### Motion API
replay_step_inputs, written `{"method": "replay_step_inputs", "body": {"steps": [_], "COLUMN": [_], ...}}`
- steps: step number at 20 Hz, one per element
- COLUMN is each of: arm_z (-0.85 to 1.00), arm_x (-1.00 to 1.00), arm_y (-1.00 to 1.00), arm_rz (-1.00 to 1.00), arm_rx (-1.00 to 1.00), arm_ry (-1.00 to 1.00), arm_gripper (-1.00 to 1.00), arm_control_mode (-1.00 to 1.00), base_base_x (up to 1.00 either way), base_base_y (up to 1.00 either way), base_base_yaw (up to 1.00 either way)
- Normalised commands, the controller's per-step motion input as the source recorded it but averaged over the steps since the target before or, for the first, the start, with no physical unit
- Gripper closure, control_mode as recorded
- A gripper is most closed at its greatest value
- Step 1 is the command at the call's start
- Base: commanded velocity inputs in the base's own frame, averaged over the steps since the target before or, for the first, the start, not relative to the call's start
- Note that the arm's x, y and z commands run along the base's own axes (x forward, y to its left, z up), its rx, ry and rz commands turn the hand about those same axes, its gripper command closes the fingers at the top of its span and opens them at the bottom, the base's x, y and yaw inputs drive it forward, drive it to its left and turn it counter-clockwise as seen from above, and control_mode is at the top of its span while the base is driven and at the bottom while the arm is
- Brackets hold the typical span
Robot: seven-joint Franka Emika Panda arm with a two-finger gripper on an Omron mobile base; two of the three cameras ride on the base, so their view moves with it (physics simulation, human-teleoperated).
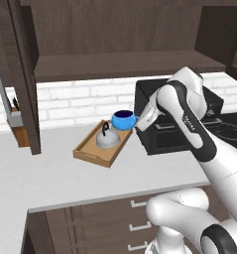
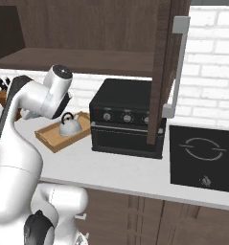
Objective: Pick the kettle from the counter and place it on the tray. Then pick the mug from the cabinet and place it on the tray. Then close the cabinet doors.
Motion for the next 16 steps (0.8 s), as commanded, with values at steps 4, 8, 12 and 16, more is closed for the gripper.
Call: {"method": "replay_step_inputs", "body": {"steps": [4, 8, 12, 16], "arm_z": [-0.76, -0.76, -0.63, -0.41], "arm_x": [0.06, 0.05, 0.18, 0.44], "arm_y": [0.10, 0.09, 0.14, 0.02], "arm_rz": [0.01, 0.00, 0.00, 0.00], "arm_rx": [0.00, -0.02, -0.02, 0.00], "arm_ry": [0.19, 0.16, 0.11, 0.03], "arm_gripper": [1.00, 1.00, 1.00, 1.00], "arm_control_mode": [-1.00, -1.00, -1.00, -1.00], "base_base_x": [0.00, 0.00, 0.00, 0.00], "base_base_y": [0.00, 0.00, 0.00, 0.00], "base_base_yaw": [0.00, 0.00, 0.00, 0.00]}}
